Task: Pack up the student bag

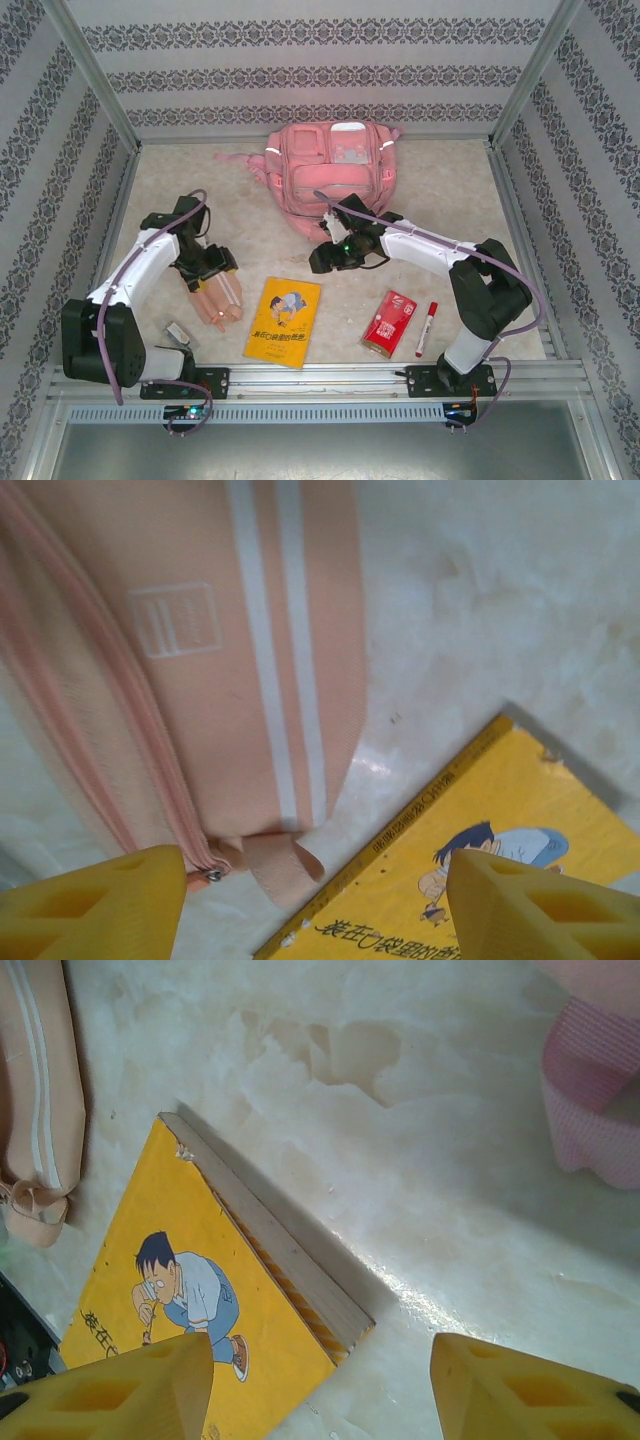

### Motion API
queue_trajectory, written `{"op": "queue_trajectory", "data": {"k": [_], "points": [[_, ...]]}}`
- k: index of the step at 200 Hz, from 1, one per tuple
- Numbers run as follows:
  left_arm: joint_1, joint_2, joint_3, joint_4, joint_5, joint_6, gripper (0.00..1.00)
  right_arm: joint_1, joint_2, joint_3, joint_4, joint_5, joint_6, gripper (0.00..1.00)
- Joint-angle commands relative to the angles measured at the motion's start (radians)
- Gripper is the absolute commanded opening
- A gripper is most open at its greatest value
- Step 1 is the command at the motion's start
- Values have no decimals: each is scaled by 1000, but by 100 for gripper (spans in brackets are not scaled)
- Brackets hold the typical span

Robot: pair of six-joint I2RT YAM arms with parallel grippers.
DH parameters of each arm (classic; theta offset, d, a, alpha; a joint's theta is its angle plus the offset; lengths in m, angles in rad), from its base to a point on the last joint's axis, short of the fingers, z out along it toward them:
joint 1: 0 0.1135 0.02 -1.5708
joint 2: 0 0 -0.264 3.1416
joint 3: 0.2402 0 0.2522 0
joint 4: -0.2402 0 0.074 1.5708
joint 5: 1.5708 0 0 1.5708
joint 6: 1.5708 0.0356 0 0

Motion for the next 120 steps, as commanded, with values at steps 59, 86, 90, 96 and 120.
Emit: {"op": "queue_trajectory", "data": {"k": [59, 86, 90, 96, 120], "points": [[-18, -41, -107, 138, 268, -19, 66, 44, -14, -74, -43, -45, -59, 58], [-141, -44, -98, 141, 246, 23, 67, 99, 14, -87, -68, -37, -98, 55], [-157, -43, -100, 146, 247, 27, 67, 108, 22, -86, -72, -29, -104, 55], [-175, -39, -105, 152, 251, 31, 67, 122, 36, -81, -79, -13, -112, 54], [-241, -3, -123, 180, 268, 40, 68, 161, 103, -50, -101, 83, -133, 53]]}}
